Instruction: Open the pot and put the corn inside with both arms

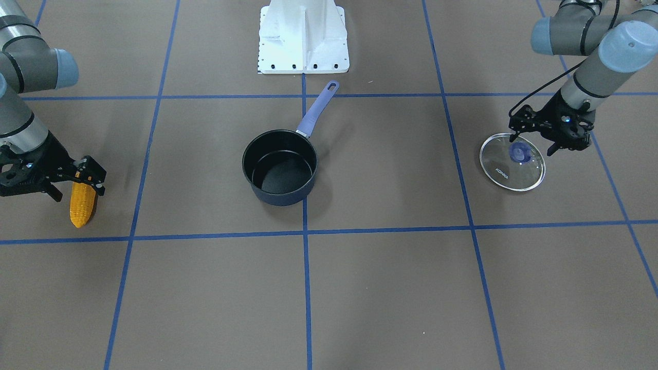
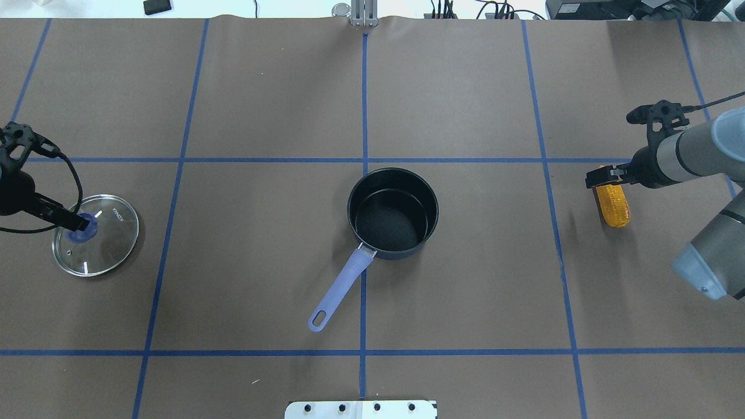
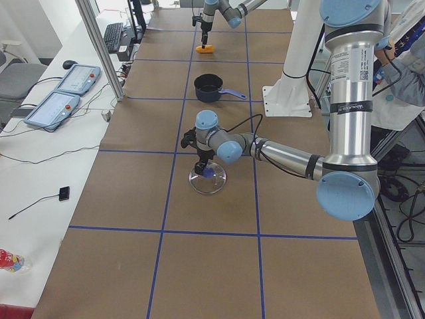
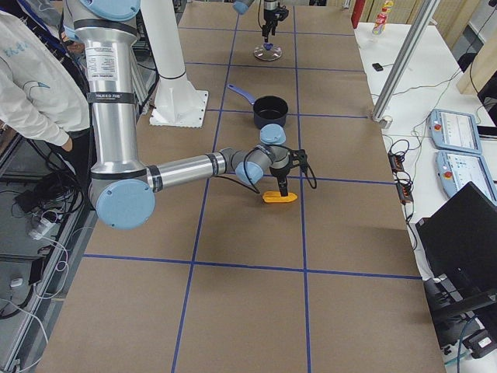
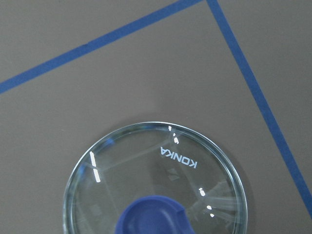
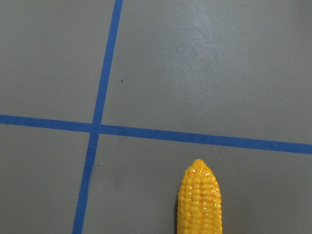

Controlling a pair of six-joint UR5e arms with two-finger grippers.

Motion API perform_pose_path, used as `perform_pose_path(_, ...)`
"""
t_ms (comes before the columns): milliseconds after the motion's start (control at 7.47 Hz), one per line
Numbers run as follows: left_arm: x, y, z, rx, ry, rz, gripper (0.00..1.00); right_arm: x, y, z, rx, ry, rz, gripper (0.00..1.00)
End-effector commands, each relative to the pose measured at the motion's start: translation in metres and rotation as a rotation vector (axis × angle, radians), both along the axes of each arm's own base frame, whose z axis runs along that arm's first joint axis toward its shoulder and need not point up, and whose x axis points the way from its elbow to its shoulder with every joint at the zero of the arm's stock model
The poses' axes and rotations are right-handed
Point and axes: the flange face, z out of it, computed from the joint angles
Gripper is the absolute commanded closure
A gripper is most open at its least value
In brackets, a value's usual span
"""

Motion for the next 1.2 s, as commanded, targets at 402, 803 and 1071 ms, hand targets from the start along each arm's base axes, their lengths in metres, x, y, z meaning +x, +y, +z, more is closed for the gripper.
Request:
perform_pose_path(402, -0.042, -0.022, -0.005, 0.025, 0.001, -0.007, 0.02, -0.019, 0.014, 0.034, 0.000, 0.090, -0.006, 0.50)
perform_pose_path(803, -0.042, -0.023, -0.006, 0.026, 0.002, -0.008, 0.01, -0.021, 0.015, 0.000, 0.038, 0.042, -0.022, 1.00)
perform_pose_path(1071, -0.042, -0.022, -0.005, 0.025, 0.001, -0.008, 0.01, -0.017, 0.006, -0.081, 0.032, -0.001, -0.028, 1.00)
